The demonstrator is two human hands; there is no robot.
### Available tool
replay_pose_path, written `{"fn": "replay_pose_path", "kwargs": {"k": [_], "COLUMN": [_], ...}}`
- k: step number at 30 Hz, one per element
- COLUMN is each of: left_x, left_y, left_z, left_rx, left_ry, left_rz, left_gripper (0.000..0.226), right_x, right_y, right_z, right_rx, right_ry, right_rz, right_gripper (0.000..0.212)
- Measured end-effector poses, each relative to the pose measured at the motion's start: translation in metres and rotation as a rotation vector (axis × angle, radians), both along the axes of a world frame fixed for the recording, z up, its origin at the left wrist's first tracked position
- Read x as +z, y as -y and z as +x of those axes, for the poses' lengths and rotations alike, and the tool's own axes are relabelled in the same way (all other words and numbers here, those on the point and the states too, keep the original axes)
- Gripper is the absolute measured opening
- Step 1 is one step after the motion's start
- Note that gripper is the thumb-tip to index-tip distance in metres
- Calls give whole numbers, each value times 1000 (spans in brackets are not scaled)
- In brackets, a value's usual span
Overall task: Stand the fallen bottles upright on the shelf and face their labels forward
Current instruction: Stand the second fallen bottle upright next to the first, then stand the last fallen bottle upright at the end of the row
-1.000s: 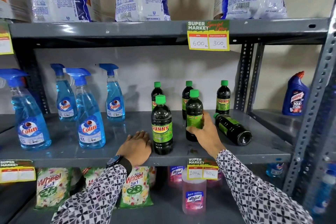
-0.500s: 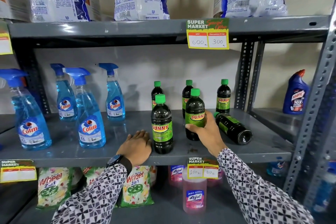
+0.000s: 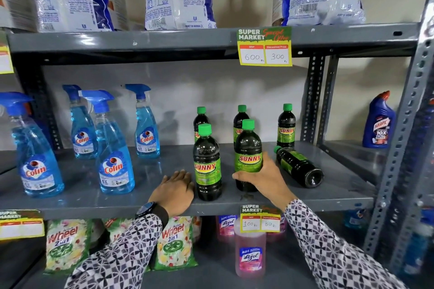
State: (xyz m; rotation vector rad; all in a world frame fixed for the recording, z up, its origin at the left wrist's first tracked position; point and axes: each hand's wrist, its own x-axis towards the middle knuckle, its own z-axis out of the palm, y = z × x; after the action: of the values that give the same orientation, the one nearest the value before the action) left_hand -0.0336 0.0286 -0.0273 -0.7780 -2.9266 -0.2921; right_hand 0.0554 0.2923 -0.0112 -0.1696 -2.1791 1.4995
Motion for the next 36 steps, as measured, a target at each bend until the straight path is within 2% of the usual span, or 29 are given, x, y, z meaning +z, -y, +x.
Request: {"fn": "replay_pose_path", "kwargs": {"k": [8, 15, 18, 20, 22, 23, 25, 27, 29, 31, 33, 36], "left_x": [-4, -5, -9, -11, -13, -14, -15, -15, -13, -12, -10, -9], "left_y": [1, 1, 3, 3, 4, 4, 4, 4, 3, 2, 1, 2], "left_z": [-4, -6, -11, -15, -16, -17, -18, -18, -16, -14, -13, -11], "left_rx": [-2, -7, -13, -13, -17, -19, -21, -17, -17, -25, -26, -24], "left_ry": [-16, -13, -26, -38, -44, -46, -56, -56, -58, -71, -72, -75], "left_rz": [-4, -8, -68, -94, -106, -109, -122, -131, -142, -159, -163, -159], "left_gripper": [61, 62, 69, 72, 71, 72, 71, 65, 62, 61, 60, 59], "right_x": [-4, 0, 14, 32, 50, 58, 70, 79, 83, 87, 89, 86], "right_y": [2, 4, 4, -5, -26, -38, -69, -93, -108, -110, -109, -104], "right_z": [23, 31, 50, 61, 64, 63, 56, 50, 46, 47, 47, 44], "right_rx": [127, 167, 215, 117, -111, -252, -456, -432, -312, -205, -154, -184], "right_ry": [-20, -23, -77, -222, -310, -280, -68, 285, 573, 705, 731, 697], "right_rz": [-54, -67, -93, -138, -68, 32, 294, 390, 235, 29, -47, -11], "right_gripper": [86, 81, 63, 54, 42, 37, 31, 36, 48, 54, 53, 50]}}
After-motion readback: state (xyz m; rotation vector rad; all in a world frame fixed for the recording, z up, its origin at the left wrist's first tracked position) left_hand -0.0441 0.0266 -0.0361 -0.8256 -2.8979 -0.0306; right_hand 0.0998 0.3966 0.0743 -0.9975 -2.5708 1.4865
